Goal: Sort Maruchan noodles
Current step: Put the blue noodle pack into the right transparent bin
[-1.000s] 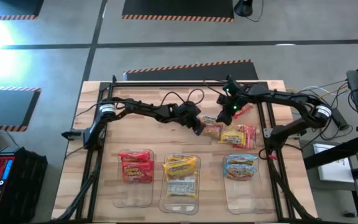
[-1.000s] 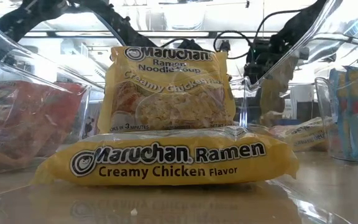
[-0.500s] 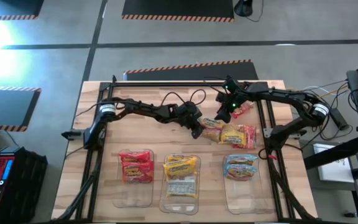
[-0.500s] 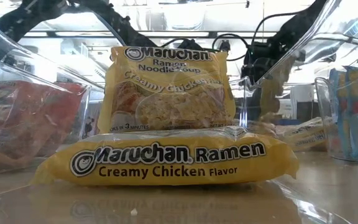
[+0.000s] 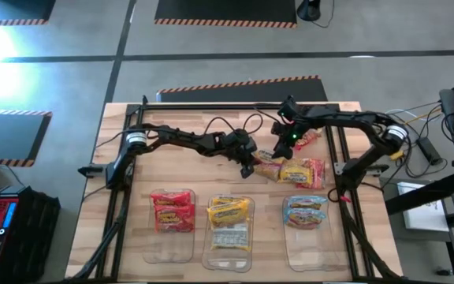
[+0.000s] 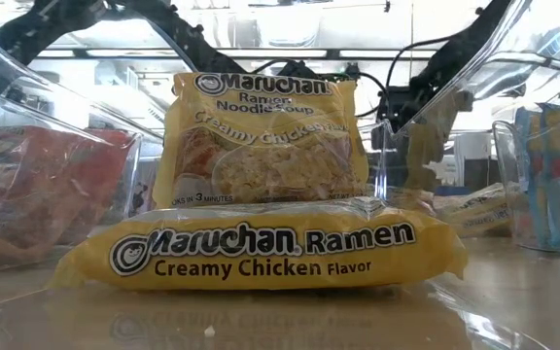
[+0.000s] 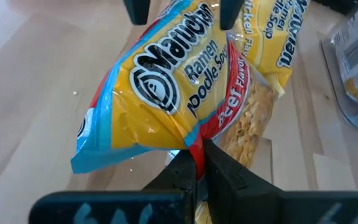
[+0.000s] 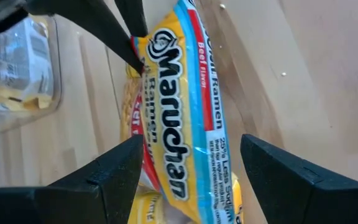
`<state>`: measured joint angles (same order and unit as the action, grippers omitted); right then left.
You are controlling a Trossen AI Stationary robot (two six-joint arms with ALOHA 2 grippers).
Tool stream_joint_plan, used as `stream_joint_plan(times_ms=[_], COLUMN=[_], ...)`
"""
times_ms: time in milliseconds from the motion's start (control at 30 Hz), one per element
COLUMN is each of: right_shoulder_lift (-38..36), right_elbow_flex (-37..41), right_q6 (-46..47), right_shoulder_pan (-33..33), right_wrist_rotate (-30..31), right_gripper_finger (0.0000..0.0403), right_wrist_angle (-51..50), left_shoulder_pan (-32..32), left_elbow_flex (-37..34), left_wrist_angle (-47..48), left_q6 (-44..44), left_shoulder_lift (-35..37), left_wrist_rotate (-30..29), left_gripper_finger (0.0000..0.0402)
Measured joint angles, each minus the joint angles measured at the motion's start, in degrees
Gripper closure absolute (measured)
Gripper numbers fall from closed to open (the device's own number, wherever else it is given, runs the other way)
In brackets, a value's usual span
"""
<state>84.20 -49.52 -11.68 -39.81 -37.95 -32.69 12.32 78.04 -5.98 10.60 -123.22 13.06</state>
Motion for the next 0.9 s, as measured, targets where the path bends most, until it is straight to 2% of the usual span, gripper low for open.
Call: stream_joint_plan(times_ms=[100, 233, 500, 667, 900], right_shoulder_lift=[0.8, 2.6, 5.8, 6.7, 6.7], right_elbow_flex=[0.0, 0.0, 0.0, 0.0, 0.1], right_q6=[-0.8, -0.9, -1.0, -1.0, -1.4], right_shoulder_pan=[0.0, 0.0, 0.2, 0.2, 0.2], right_wrist_rotate=[-0.5, -5.9, -8.8, -13.1, -13.3], right_gripper_finger=[0.0142, 0.0144, 0.0149, 0.0171, 0.0210], right_wrist_angle=[0.0, 0.2, 0.4, 0.3, 0.3], left_shoulder_pan=[-0.1, -0.2, -0.2, -0.2, -0.2], left_elbow_flex=[0.0, 0.5, 2.1, 2.1, 2.1], left_wrist_angle=[0.0, 0.3, 0.4, 0.5, 0.5], left_q6=[-0.9, -1.0, -1.8, -1.2, 1.6], left_shoulder_lift=[0.0, 0.0, 0.0, 0.0, 0.0], left_wrist_rotate=[0.0, -0.1, -0.7, -1.6, -1.7], left_gripper_finger=[0.0401, 0.0401, 0.0401, 0.0401, 0.0401])
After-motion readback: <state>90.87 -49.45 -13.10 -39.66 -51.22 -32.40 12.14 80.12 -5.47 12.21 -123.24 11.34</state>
